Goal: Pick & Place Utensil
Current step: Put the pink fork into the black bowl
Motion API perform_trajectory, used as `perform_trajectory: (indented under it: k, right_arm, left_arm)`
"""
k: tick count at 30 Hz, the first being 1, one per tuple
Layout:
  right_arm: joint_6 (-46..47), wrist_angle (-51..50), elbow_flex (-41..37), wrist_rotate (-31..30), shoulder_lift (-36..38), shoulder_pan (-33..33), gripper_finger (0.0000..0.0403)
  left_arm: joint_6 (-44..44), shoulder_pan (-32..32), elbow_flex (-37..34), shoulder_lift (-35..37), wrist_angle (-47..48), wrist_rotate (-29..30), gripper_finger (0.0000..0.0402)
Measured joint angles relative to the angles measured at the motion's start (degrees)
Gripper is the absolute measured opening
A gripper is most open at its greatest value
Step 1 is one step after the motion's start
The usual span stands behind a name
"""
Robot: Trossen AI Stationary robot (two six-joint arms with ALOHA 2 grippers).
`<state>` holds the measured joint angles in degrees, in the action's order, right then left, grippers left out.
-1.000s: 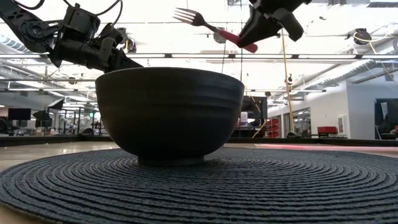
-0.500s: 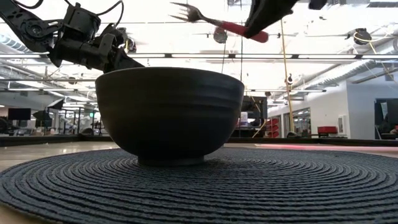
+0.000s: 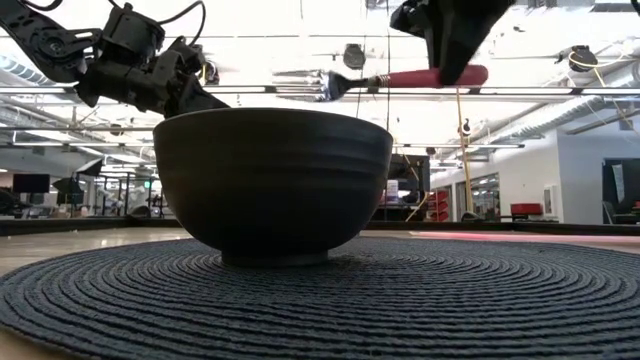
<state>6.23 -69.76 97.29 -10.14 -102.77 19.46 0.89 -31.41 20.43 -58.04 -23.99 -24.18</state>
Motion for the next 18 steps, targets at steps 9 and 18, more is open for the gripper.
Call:
perform_trajectory:
  k: [9,18]
  right_arm:
    - [-0.3,-3.9,9.0,4.5,-6.0,-0.4,0.0024]
    - [-3.0,-10.9,15.8,6.0,-13.9,-1.8,0.0025]
  left_arm:
    - [-0.9,2.1,0.0,0.0,1.0,0.0,0.0129]
    - [-0.8,5.1,0.0,0.0,4.3,0.1,0.0129]
